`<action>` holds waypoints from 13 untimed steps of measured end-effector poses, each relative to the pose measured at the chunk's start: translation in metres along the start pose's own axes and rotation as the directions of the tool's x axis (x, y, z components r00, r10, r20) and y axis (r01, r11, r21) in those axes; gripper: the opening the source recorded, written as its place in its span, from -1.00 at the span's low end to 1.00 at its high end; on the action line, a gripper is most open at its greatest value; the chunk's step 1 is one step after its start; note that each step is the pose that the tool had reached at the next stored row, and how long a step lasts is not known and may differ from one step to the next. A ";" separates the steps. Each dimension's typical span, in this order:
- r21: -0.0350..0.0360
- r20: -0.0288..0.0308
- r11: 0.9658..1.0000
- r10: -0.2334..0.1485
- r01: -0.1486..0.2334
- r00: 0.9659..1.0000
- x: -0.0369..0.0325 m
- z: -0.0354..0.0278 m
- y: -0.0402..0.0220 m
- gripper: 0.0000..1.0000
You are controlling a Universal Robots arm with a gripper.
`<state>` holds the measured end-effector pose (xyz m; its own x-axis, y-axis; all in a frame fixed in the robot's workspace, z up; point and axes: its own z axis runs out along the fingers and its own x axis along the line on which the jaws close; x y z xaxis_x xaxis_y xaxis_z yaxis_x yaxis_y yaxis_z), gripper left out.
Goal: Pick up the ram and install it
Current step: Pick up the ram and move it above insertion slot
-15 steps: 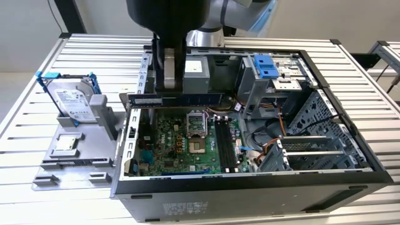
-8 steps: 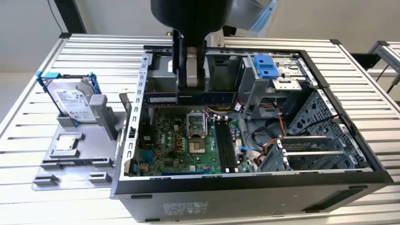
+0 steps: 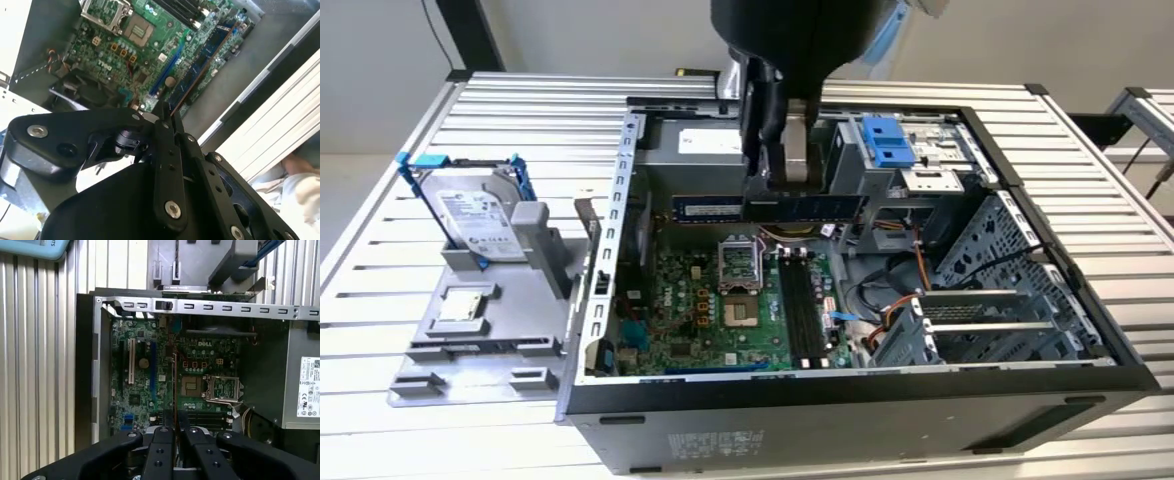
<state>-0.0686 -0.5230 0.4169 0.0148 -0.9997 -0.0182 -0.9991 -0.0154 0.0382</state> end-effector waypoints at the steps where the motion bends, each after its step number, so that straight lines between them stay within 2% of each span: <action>1: -0.001 0.000 1.000 0.000 0.000 1.000 -0.0001 -0.0002 -0.0044 -1.00; 6: -0.002 0.000 1.000 0.000 0.000 1.000 -0.0010 -0.0009 -0.0242 -1.00; 13: -0.003 -0.001 1.000 0.000 0.000 1.000 -0.0046 -0.0018 -0.0465 -1.00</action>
<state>-0.0221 -0.5177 0.4170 0.0148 -0.9997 -0.0176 -0.9990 -0.0155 0.0409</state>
